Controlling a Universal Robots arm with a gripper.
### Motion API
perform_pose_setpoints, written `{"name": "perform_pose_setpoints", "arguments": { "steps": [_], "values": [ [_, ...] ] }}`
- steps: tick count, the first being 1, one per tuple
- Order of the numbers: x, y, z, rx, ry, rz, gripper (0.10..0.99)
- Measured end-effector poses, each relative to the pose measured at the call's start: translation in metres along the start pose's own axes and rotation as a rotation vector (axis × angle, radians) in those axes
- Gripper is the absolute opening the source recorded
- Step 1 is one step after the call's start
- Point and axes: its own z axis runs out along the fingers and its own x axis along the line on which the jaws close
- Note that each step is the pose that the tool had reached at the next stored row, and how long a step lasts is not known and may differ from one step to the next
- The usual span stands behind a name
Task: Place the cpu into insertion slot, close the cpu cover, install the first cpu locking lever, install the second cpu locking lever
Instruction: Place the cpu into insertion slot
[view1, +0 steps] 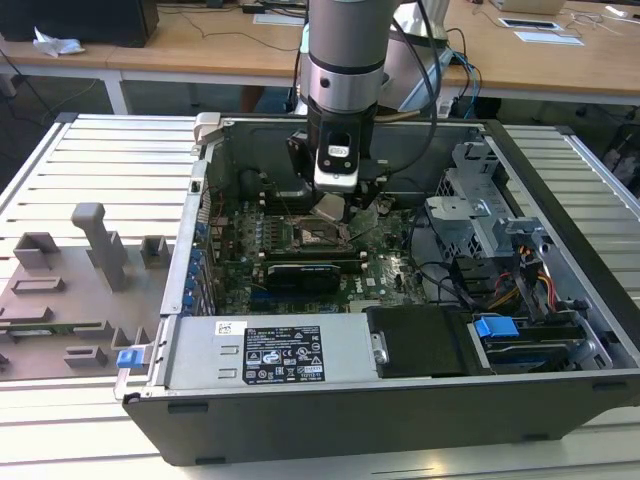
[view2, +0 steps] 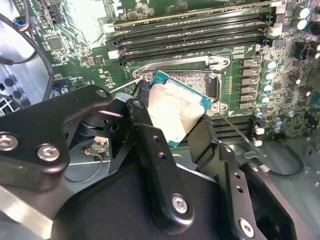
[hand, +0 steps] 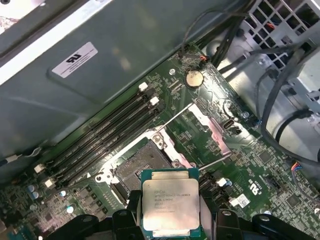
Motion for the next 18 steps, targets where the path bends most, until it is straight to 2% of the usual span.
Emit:
{"name": "perform_pose_setpoints", "arguments": {
  "steps": [8, 14, 18],
  "values": [
    [0.0000, 0.0000, 0.0003, -0.001, -0.0059, 0.067, 0.545],
    [0.0000, -0.0001, 0.0005, -0.003, -0.0143, 0.162, 0.545],
    [0.0000, -0.0001, 0.0005, -0.004, -0.0179, 0.201, 0.545]
  ]
}}
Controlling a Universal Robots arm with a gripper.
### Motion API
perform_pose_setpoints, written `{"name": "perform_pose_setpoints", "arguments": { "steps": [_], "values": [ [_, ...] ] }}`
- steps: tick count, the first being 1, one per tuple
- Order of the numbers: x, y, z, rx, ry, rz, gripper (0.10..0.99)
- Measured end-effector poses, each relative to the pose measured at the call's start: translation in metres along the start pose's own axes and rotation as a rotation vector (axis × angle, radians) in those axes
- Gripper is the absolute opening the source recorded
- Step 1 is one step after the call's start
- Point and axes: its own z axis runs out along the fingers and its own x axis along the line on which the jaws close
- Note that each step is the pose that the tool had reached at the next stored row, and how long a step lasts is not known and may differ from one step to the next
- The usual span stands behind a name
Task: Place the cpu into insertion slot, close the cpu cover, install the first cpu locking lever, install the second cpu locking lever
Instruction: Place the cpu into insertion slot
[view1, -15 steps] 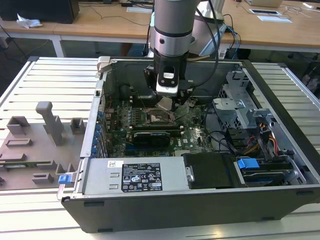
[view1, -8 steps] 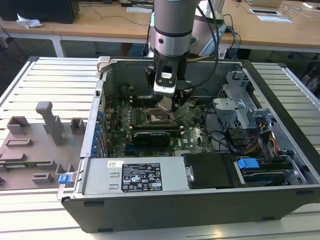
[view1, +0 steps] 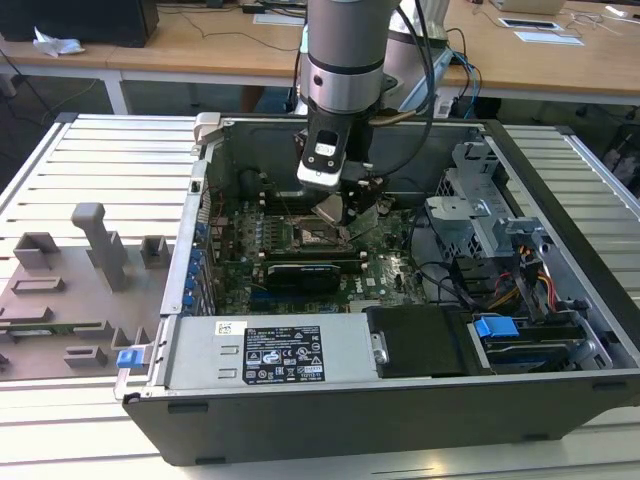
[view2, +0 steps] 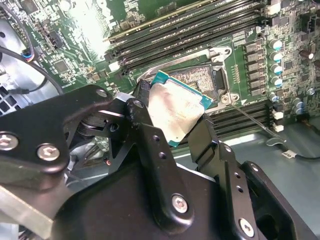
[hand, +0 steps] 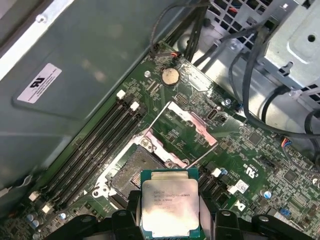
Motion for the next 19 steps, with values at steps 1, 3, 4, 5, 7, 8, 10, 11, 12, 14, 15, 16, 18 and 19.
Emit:
{"name": "perform_pose_setpoints", "arguments": {
  "steps": [1, 3, 4, 5, 7, 8, 10, 11, 12, 14, 15, 16, 18, 19],
  "values": [
    [0.0000, 0.0000, 0.0000, 0.000, -0.0006, 0.006, 0.545],
    [0.0000, 0.0000, 0.0000, 0.000, -0.0018, 0.020, 0.545],
    [0.0000, 0.0000, 0.0000, -0.001, -0.0027, 0.030, 0.545],
    [0.0000, 0.0000, 0.0000, -0.001, -0.0039, 0.044, 0.545],
    [0.0000, 0.0000, 0.0001, -0.001, -0.0050, 0.056, 0.545],
    [0.0000, 0.0000, 0.0001, -0.001, -0.0059, 0.066, 0.545],
    [0.0000, 0.0000, 0.0001, -0.002, -0.0073, 0.082, 0.545],
    [0.0000, 0.0000, 0.0001, -0.002, -0.0082, 0.092, 0.545],
    [0.0000, 0.0000, 0.0001, -0.002, -0.0087, 0.098, 0.545],
    [0.0000, 0.0000, 0.0001, -0.002, -0.0100, 0.113, 0.545],
    [0.0000, 0.0000, 0.0001, -0.002, -0.0106, 0.119, 0.545],
    [0.0000, 0.0000, 0.0001, -0.002, -0.0113, 0.127, 0.545],
    [0.0000, 0.0000, 0.0002, -0.003, -0.0124, 0.140, 0.545],
    [0.0000, 0.0000, 0.0002, -0.003, -0.0130, 0.146, 0.545]
  ]
}}
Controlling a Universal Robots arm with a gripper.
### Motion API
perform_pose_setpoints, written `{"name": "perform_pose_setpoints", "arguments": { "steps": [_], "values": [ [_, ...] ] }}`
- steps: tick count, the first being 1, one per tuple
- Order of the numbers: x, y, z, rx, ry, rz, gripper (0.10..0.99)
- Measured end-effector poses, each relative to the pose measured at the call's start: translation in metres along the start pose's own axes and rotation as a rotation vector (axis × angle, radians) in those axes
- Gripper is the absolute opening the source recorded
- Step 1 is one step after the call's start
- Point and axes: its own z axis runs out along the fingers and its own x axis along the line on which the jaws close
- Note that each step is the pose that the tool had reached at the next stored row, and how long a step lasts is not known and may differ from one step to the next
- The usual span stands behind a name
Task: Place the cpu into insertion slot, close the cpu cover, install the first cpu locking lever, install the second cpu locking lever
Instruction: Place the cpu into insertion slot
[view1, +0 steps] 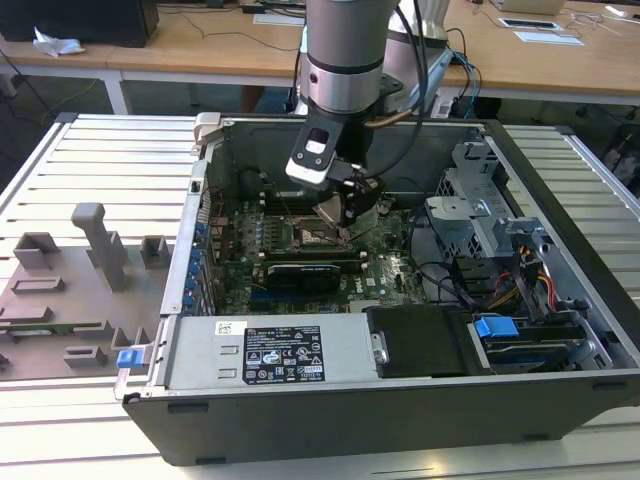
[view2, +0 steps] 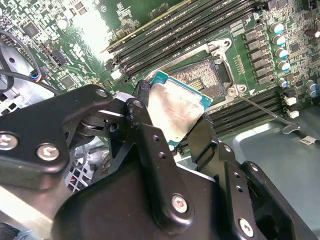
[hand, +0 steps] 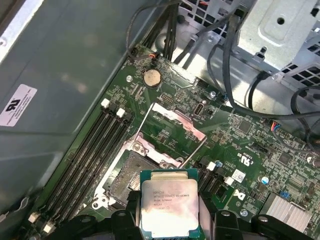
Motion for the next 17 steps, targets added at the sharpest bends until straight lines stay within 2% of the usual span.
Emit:
{"name": "perform_pose_setpoints", "arguments": {
  "steps": [17],
  "values": [
    [0.0000, 0.0000, 0.0001, -0.003, -0.0122, 0.137, 0.545]
  ]
}}
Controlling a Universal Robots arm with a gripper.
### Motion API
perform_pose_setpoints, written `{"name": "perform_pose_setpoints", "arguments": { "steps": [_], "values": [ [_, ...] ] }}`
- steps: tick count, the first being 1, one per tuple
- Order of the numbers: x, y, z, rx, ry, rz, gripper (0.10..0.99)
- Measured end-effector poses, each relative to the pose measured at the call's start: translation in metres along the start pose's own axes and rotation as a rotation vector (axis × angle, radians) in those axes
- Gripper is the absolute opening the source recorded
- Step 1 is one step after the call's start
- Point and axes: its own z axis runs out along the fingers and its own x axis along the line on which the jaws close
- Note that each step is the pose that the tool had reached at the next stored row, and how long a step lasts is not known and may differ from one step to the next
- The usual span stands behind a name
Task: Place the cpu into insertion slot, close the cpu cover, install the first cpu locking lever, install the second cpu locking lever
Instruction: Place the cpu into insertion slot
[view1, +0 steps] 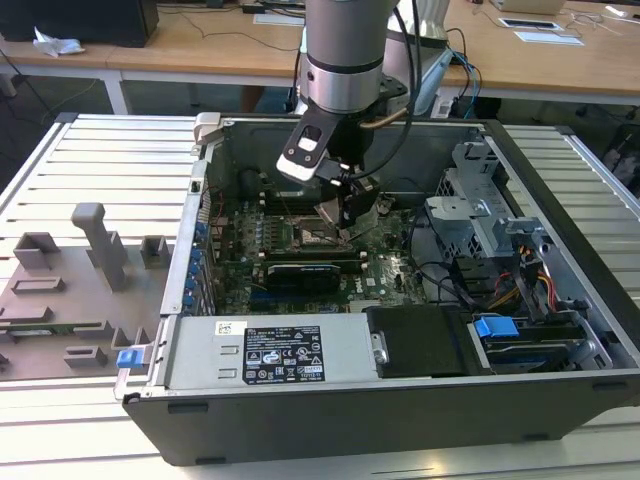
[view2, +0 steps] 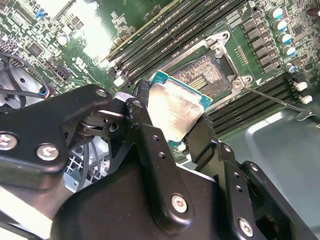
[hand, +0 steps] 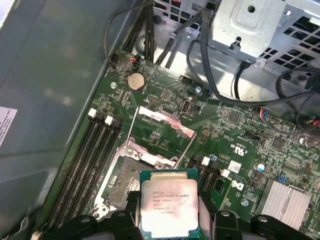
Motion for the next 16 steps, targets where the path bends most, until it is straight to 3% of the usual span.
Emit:
{"name": "perform_pose_setpoints", "arguments": {
  "steps": [16],
  "values": [
    [0.0000, 0.0000, 0.0000, -0.003, -0.0115, 0.129, 0.545]
  ]
}}
